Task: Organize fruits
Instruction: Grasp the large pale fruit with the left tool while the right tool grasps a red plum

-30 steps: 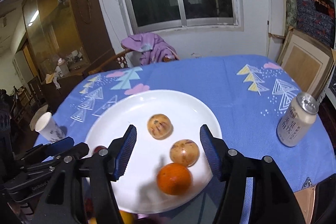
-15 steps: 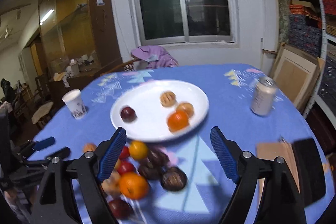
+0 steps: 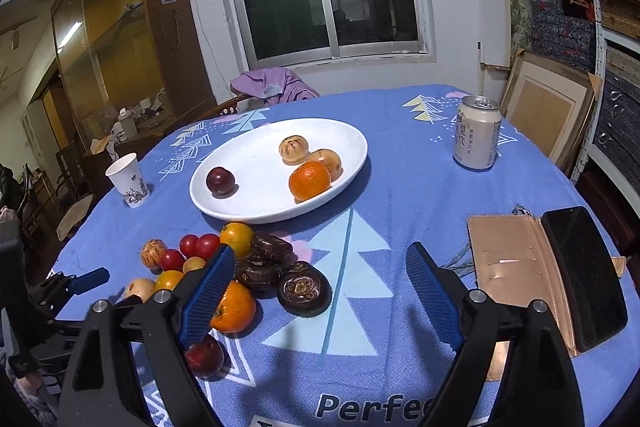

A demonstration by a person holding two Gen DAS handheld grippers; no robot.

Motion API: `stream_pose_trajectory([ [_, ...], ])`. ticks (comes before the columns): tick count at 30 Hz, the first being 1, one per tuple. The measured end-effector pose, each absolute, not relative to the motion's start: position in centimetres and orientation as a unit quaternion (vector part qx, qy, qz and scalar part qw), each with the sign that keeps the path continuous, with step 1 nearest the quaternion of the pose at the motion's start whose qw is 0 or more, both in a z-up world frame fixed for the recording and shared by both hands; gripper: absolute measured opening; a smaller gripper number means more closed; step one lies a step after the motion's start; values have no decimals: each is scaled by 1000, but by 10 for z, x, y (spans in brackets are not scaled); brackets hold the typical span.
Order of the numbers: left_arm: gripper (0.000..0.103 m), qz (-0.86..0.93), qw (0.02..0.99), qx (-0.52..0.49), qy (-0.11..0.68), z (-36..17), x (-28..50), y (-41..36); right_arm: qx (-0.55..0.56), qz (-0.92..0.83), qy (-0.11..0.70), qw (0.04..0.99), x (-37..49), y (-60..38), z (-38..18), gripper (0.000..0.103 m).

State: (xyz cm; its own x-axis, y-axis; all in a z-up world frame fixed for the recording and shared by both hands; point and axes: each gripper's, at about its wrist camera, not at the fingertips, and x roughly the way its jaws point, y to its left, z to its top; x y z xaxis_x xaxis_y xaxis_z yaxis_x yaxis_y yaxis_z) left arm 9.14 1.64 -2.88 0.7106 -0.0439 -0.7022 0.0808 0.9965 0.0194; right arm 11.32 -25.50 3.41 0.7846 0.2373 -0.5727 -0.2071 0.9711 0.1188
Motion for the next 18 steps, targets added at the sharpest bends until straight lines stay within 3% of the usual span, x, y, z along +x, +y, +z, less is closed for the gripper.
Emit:
stream_pose_trajectory([
  [4, 88, -18, 918, 11, 395, -32, 101, 29, 22, 118, 308, 944, 113, -254, 34, 88],
  [10, 88, 37, 922, 34, 384, -27, 99, 47, 37, 118, 308, 943, 114, -261, 35, 89],
  [15, 81, -7, 916, 33, 400, -33, 103, 39, 35, 121, 307, 943, 113, -260, 35, 89],
  [18, 69, -24, 911, 13, 411, -36, 108, 40, 33, 121, 307, 943, 112, -260, 35, 89],
])
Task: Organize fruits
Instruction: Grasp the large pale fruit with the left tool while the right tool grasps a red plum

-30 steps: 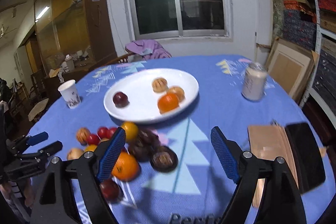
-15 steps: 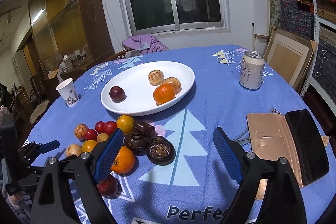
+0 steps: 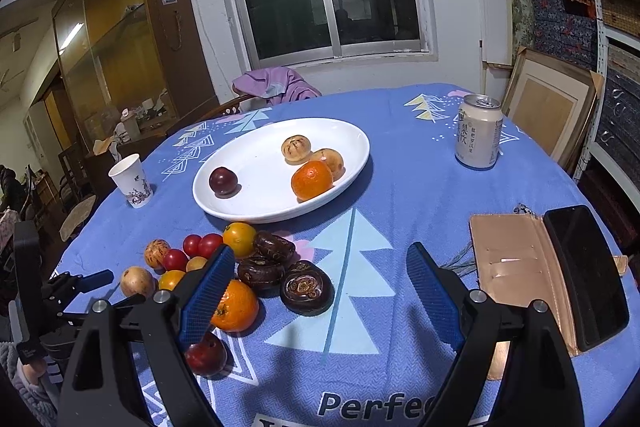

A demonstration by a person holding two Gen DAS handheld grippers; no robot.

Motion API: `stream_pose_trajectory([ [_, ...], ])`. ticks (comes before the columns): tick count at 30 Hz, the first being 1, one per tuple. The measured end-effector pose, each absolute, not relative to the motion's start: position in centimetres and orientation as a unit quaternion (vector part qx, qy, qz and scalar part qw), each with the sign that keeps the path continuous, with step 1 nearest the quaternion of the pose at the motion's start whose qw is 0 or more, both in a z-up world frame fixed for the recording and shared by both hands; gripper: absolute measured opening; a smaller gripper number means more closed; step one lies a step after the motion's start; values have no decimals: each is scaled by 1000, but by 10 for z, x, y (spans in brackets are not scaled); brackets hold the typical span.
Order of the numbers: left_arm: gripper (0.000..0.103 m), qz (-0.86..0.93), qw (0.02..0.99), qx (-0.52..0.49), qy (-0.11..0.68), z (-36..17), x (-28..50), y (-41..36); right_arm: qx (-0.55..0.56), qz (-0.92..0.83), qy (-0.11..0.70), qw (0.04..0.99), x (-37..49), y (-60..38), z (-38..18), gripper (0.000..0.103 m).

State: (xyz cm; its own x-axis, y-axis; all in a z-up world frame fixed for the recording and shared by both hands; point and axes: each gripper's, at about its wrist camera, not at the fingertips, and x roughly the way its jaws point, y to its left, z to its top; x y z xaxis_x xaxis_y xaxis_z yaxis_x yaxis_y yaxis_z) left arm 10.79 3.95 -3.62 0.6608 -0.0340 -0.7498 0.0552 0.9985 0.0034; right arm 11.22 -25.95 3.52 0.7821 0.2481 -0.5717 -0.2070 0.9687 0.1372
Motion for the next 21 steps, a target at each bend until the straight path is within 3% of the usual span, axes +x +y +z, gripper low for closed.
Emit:
stream_pose_trajectory([
  [2, 60, -33, 906, 1, 423, -40, 112, 41, 33, 120, 309, 943, 112, -259, 35, 89],
  [4, 56, -40, 902, -12, 431, -43, 116, 43, 31, 121, 310, 942, 113, -259, 34, 89],
  [9, 56, -48, 904, -18, 425, -42, 121, 40, 21, 120, 318, 940, 115, -254, 30, 89],
  [13, 47, -49, 902, -19, 429, -43, 124, 39, 14, 119, 324, 938, 116, -251, 26, 89],
  [21, 46, -21, 907, -24, 419, -39, 123, 48, -4, 158, 339, 927, 105, -234, 18, 89],
])
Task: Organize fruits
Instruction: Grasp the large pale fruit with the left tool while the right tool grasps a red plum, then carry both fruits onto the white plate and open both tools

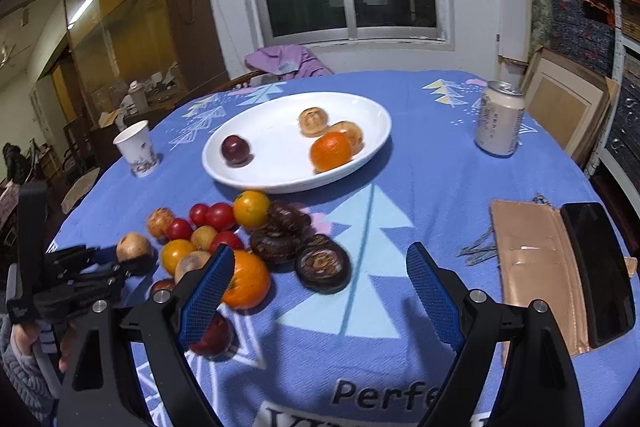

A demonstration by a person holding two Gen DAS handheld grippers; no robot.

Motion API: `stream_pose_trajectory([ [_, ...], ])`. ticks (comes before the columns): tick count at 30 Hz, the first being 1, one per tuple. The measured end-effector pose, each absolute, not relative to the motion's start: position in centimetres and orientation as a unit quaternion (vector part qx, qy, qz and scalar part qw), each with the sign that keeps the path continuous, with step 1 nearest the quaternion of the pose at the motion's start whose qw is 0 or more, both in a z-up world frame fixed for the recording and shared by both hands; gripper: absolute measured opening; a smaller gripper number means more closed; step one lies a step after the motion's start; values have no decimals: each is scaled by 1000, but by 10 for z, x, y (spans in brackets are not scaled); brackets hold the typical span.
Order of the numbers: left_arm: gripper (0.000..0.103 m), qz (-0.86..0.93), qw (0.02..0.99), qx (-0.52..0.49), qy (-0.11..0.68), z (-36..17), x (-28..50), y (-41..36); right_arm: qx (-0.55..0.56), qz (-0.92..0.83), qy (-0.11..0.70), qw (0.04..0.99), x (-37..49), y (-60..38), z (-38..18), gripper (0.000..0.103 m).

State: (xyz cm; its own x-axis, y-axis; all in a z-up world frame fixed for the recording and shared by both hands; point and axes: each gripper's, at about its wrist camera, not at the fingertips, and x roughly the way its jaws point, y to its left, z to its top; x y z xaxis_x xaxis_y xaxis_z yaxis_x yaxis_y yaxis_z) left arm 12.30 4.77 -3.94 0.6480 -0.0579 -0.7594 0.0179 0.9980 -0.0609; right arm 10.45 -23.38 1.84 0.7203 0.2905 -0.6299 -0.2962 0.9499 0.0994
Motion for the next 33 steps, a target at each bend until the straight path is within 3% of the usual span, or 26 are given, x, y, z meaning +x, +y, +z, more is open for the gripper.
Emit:
stream_pose_trajectory([
  [8, 46, 3, 914, -20, 406, -34, 119, 52, -107, 218, 352, 904, 62, -183, -7, 85],
  [15, 46, -2, 915, -11, 404, -34, 117, 47, -99, 229, 379, 891, 71, -177, -15, 63],
  [21, 46, -2, 914, -9, 406, -35, 117, 45, -101, 238, 390, 884, 74, -168, -20, 59],
  [28, 46, -6, 910, -11, 414, -39, 119, 45, -83, 254, 408, 873, 80, -168, -25, 41],
  [33, 46, -19, 904, -14, 427, -43, 121, 44, -70, 254, 409, 874, 81, -173, -24, 40],
])
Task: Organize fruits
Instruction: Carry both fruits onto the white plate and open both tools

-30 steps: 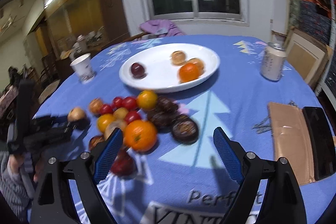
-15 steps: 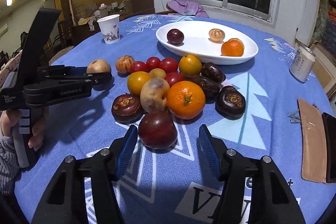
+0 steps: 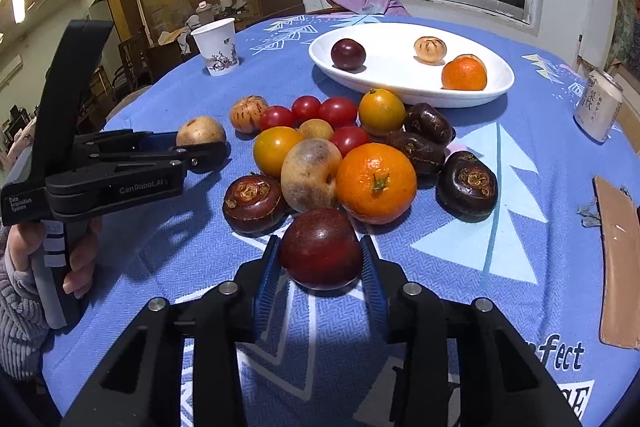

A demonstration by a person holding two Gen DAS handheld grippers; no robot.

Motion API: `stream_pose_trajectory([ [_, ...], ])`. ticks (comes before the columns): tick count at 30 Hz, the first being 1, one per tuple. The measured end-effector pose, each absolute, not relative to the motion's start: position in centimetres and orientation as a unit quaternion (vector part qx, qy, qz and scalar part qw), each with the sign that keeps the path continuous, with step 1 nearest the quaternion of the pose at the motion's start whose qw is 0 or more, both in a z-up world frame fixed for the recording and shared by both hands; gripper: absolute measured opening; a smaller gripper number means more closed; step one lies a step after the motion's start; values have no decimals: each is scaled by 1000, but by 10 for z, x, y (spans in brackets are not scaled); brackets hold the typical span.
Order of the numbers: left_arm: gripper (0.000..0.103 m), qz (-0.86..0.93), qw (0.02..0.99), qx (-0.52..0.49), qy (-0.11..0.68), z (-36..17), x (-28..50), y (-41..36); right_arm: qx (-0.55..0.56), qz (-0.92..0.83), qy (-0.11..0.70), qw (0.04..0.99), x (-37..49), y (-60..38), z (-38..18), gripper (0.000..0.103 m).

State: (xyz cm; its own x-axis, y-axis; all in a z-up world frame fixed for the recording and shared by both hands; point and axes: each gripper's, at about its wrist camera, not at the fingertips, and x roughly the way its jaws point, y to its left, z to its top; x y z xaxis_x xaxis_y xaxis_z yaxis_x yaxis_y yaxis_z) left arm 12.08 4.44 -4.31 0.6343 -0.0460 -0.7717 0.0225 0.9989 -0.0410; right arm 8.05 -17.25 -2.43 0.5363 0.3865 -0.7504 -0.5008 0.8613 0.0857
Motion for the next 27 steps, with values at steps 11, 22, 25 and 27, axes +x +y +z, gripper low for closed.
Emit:
stream_pose_trajectory([
  [11, 46, -12, 920, -5, 393, -31, 107, 41, -57, 249, 391, 884, 79, -182, -16, 40],
  [22, 46, 9, 946, 6, 325, 33, 116, 32, 0, 214, 336, 917, 104, -218, 46, 40],
  [25, 46, 11, 952, -4, 306, 69, 139, 33, 13, 197, 301, 933, 127, -228, 91, 40],
  [27, 46, 14, 957, -12, 291, 90, 156, 29, 26, 191, 278, 941, 146, -231, 118, 40],
])
